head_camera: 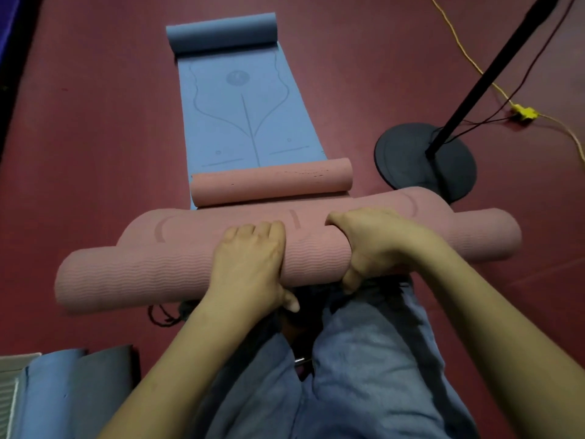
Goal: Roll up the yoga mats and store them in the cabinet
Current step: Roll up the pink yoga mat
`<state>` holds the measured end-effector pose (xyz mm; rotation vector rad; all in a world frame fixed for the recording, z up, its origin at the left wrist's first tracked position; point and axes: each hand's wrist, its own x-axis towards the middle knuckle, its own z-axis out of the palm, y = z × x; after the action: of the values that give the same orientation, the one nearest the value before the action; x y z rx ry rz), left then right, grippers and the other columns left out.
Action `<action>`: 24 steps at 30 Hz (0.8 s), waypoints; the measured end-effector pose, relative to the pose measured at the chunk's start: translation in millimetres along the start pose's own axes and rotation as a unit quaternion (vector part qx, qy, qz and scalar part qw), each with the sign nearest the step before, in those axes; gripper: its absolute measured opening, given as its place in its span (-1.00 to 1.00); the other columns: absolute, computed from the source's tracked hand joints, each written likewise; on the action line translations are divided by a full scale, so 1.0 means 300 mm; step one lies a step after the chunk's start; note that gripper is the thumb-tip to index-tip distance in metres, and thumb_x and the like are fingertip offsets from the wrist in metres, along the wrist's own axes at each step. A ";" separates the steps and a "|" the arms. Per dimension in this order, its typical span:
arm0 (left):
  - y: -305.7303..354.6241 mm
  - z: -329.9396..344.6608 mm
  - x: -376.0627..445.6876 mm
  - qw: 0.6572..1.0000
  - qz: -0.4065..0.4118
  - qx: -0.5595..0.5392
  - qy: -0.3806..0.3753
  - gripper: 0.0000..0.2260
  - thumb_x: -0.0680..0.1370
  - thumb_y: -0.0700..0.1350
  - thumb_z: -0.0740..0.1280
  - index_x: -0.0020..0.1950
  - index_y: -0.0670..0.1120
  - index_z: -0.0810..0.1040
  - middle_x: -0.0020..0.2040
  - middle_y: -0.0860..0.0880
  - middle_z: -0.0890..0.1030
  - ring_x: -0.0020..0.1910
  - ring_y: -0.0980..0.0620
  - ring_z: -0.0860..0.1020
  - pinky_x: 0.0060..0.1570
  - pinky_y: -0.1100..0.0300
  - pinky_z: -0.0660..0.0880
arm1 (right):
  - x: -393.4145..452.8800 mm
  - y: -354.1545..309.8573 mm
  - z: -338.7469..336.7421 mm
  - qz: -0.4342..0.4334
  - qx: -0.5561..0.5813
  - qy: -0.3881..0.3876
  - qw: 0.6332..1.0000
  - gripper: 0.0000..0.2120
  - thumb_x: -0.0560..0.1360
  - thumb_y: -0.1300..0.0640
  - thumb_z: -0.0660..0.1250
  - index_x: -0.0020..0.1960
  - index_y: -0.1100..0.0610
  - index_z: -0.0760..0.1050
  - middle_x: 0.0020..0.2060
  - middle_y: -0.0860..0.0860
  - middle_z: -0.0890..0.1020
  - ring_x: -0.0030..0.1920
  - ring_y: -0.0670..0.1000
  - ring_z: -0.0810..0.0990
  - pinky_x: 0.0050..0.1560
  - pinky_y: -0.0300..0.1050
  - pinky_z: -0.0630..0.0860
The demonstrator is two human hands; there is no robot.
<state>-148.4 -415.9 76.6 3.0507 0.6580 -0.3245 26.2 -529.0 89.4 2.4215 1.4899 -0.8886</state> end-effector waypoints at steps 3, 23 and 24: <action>-0.015 0.041 -0.014 0.999 0.004 0.018 0.047 0.22 -0.20 0.36 0.62 0.36 -0.19 0.50 0.01 -0.10 0.62 -0.08 -0.17 0.59 -0.04 -0.02 0.51 | 0.009 -0.003 -0.032 0.000 0.035 -0.035 0.999 0.03 0.07 -0.14 0.69 0.44 -0.05 0.32 0.21 -0.06 0.57 0.02 0.03 0.50 -0.01 -0.10 0.44; -0.042 -0.039 0.096 0.997 0.036 0.056 -0.036 -0.46 0.27 0.20 0.54 0.00 0.04 0.30 0.12 -0.02 0.63 0.07 -0.16 0.61 -0.17 0.10 0.29 | -0.048 -0.059 0.147 0.047 -0.022 0.234 0.971 -0.34 0.22 -0.11 0.51 0.25 0.03 0.41 0.16 -0.01 0.53 0.20 0.10 0.49 0.24 0.00 0.28; -0.039 -0.032 0.087 0.997 0.027 0.054 -0.038 -0.43 0.27 0.22 0.55 0.02 0.03 0.30 0.14 -0.01 0.63 0.09 -0.15 0.60 -0.15 0.09 0.28 | -0.046 -0.060 0.144 0.046 -0.023 0.230 0.972 -0.34 0.22 -0.10 0.52 0.25 0.03 0.40 0.16 -0.02 0.52 0.20 0.09 0.49 0.23 0.00 0.28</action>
<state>-128.1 -394.2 81.3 3.1328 0.5704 -0.4867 -11.0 -549.1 65.2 2.7613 1.4872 -0.2751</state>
